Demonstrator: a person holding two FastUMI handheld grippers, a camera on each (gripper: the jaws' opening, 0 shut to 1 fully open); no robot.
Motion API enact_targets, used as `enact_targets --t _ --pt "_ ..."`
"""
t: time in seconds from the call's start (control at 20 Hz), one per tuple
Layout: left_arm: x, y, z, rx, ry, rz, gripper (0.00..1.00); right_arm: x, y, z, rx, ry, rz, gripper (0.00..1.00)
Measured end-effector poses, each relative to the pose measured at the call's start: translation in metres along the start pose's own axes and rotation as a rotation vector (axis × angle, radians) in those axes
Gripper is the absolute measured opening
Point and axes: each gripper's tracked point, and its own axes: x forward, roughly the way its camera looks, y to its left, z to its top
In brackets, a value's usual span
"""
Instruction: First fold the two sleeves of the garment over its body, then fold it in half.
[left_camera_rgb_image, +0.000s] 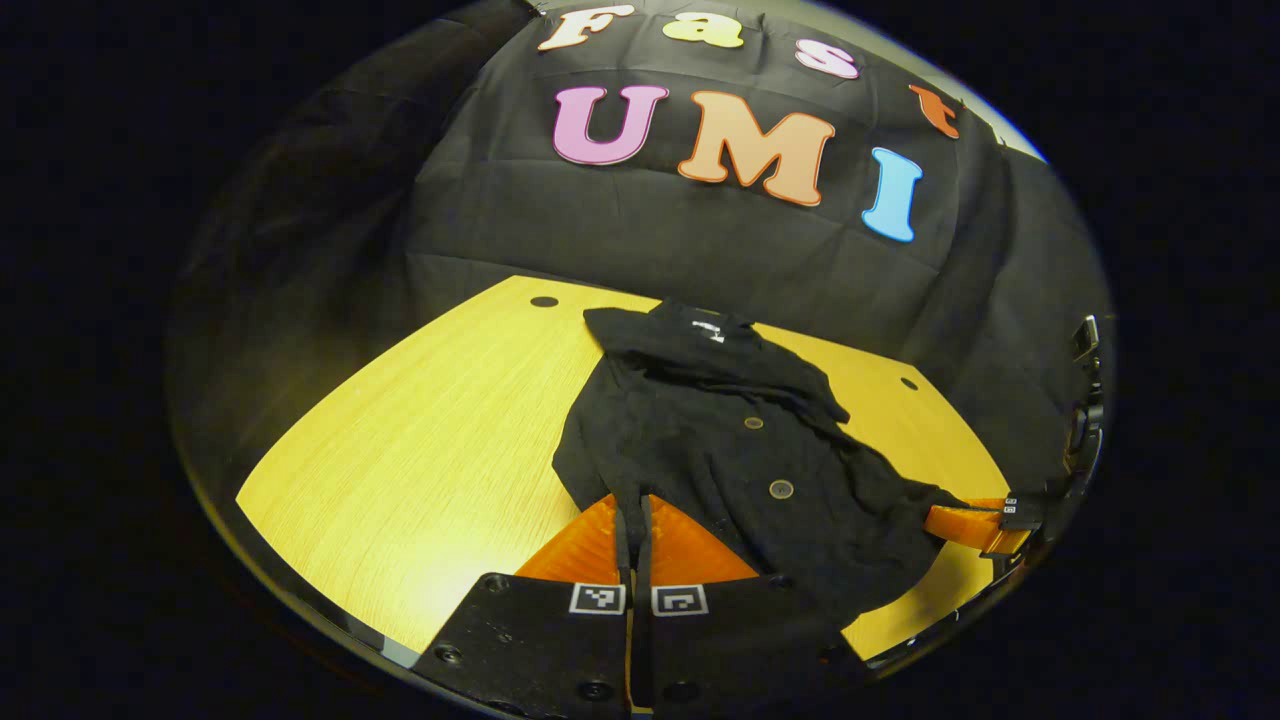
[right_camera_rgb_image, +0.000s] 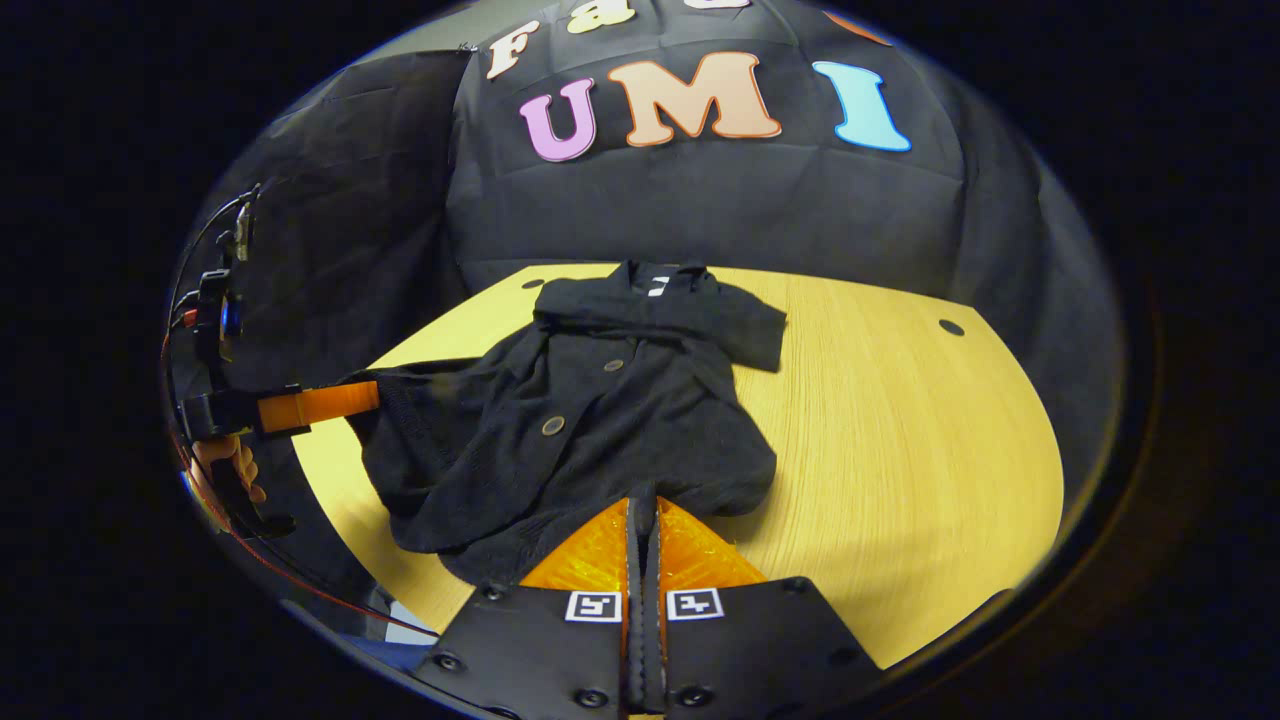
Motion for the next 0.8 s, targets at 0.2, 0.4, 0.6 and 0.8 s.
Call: enact_targets --t 0.2,0.4,0.6,0.8 --pt "0.014 -0.004 0.022 -0.019 -0.024 -0.03 0.0 0.002 -0.008 0.026 0.027 -0.04 -0.031 0.02" --pt "0.038 -0.008 0.048 -0.003 -0.044 -0.093 0.0 0.011 -0.013 0.047 0.057 -0.055 -0.092 0.02" --pt "0.064 -0.012 0.076 0.013 -0.065 -0.148 0.0 0.022 -0.021 0.071 0.078 -0.069 -0.146 0.02" --pt "0.088 -0.015 0.114 0.03 -0.135 -0.181 0.0 0.035 -0.033 0.116 0.095 -0.122 -0.188 0.02"
